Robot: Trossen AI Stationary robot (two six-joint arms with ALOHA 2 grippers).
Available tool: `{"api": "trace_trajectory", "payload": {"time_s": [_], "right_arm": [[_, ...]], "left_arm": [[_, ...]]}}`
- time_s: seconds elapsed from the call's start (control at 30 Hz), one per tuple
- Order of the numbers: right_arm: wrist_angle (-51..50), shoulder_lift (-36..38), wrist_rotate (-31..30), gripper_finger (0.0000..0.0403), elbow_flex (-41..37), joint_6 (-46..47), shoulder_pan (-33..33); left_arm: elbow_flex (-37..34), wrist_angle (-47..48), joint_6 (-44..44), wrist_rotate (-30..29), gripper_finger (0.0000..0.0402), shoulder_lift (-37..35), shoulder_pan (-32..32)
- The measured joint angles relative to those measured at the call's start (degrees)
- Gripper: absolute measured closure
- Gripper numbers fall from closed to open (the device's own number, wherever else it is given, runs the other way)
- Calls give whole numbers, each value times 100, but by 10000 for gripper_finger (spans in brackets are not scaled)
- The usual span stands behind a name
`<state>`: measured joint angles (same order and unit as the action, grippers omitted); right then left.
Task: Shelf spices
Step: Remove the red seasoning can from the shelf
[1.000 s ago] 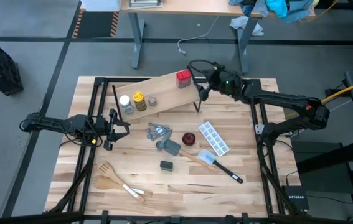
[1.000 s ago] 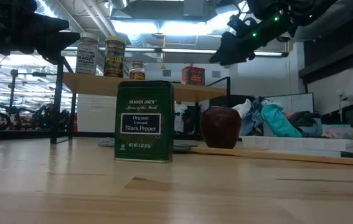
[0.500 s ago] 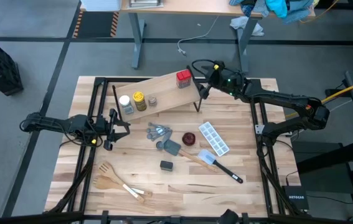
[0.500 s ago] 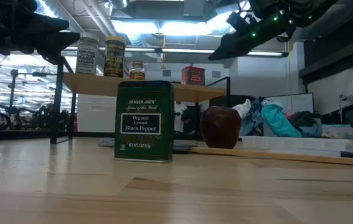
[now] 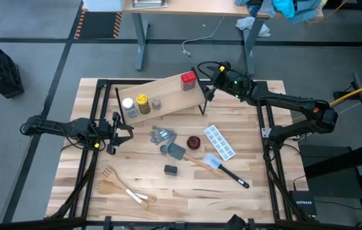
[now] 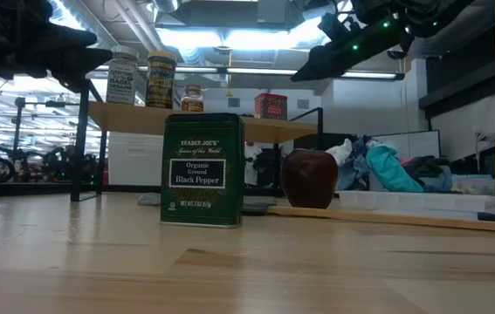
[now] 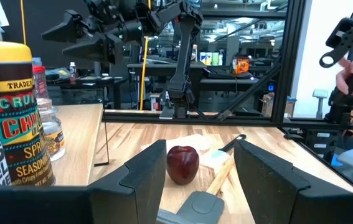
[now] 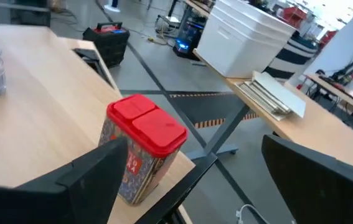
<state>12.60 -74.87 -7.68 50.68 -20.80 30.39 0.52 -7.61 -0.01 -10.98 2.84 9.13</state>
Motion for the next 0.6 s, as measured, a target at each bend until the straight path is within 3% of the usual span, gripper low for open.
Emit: {"api": "trace_trajectory", "payload": {"time_s": [0.17, 0.37, 0.6], "right_arm": [[-26, -30, -317, 26, 0, 459, 2], [39, -486, 638, 26, 2, 378, 31], [564, -953, 1162, 26, 2, 83, 384]], "left_arm": [[-1, 25, 0, 0, 219, 1, 0], [-1, 41, 2, 0, 219, -1, 0], [0, 71, -2, 0, 219, -1, 0]]}}
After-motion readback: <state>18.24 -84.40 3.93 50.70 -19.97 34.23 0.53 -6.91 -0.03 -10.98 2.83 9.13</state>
